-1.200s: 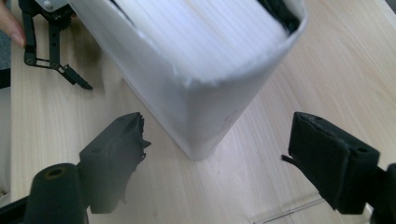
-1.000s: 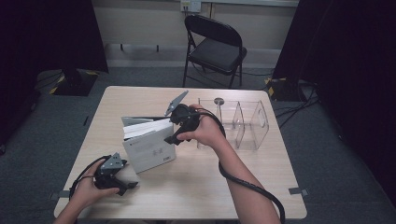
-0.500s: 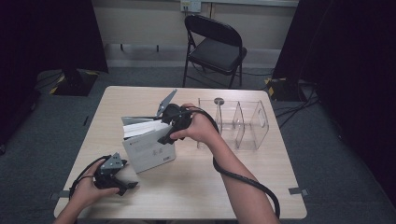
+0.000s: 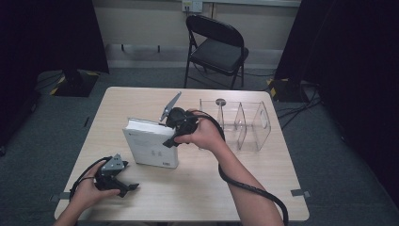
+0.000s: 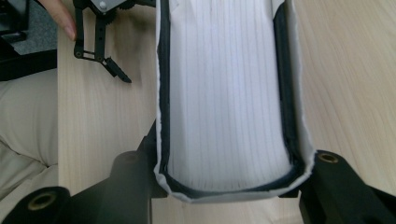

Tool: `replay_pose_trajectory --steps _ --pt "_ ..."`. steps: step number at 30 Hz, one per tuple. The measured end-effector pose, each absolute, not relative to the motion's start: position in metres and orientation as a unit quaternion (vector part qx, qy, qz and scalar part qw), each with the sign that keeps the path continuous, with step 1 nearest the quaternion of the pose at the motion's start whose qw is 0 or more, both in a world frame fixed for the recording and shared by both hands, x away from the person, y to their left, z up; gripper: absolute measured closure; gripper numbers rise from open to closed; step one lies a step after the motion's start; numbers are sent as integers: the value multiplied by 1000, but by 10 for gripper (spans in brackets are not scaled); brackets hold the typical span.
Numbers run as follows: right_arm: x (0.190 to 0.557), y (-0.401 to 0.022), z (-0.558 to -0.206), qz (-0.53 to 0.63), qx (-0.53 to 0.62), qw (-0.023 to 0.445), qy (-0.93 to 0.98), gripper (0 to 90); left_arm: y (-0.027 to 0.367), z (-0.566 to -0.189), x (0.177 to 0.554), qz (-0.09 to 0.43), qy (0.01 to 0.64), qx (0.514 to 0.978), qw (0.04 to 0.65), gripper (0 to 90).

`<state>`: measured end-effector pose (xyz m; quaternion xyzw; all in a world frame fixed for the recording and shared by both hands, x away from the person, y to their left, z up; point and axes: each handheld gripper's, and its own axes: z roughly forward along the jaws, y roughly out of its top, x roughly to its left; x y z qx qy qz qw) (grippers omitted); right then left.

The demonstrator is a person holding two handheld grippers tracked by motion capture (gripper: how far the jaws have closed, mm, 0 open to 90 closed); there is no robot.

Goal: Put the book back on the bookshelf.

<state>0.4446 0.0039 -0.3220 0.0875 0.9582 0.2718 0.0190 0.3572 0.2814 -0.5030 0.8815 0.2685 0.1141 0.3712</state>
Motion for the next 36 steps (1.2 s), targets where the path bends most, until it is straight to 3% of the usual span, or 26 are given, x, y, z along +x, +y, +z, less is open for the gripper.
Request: replay_pose_trajectory --steps 16,26,36 --pt "429 -44 -320 260 136 17 956 494 281 -503 357 110 271 880 373 0" --pt "436 -19 -318 239 146 14 960 404 281 -503 357 110 272 880 373 0" --pt "445 8 -328 211 141 11 967 385 281 -503 357 110 271 880 374 0"
